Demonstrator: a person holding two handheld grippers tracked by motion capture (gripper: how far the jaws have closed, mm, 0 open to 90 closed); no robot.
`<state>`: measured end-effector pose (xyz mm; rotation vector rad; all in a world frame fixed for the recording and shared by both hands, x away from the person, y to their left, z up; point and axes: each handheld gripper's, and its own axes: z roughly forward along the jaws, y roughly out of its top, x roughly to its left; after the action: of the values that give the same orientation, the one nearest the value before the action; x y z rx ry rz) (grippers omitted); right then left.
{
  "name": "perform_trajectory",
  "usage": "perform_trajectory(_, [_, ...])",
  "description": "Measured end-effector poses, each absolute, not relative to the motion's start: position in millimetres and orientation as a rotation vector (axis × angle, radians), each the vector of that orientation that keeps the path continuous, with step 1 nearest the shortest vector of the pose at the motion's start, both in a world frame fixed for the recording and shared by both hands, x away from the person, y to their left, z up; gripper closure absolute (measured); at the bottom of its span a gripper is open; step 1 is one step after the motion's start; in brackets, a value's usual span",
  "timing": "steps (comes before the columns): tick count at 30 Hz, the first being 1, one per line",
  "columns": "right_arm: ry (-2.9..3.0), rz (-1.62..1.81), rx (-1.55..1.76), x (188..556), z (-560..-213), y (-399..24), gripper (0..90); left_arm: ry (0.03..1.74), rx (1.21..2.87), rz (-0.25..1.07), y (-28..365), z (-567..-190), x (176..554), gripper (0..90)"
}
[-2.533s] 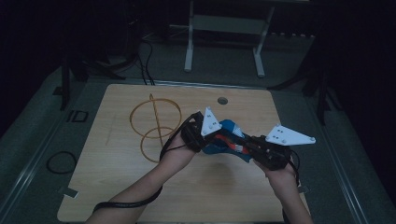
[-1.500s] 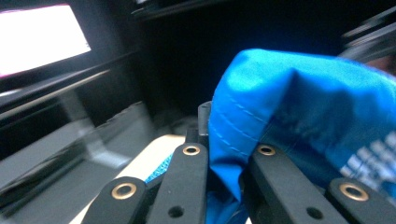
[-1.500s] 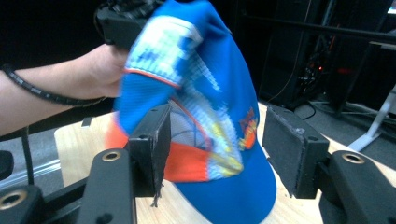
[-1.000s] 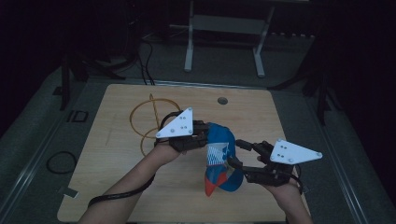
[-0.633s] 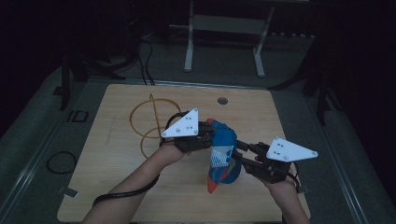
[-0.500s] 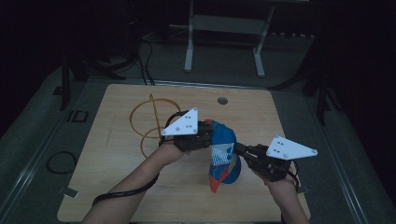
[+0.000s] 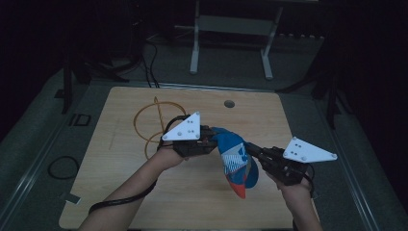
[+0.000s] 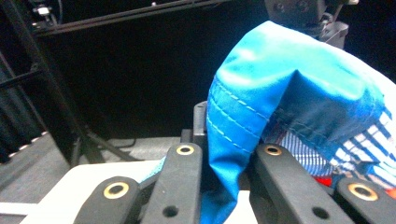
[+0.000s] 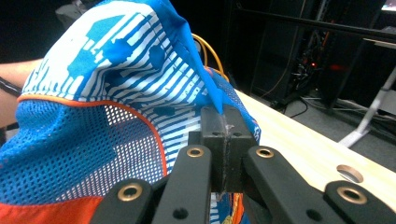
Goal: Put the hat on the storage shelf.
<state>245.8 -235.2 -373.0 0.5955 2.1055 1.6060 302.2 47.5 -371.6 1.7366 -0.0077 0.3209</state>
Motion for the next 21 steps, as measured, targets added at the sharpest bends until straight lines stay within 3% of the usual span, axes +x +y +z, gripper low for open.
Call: perform_trajectory(21, [2.014, 1.602, 0.657, 246, -358, -263, 90.0, 0.098, 1.809, 0.435, 99, -366, 290, 73.6])
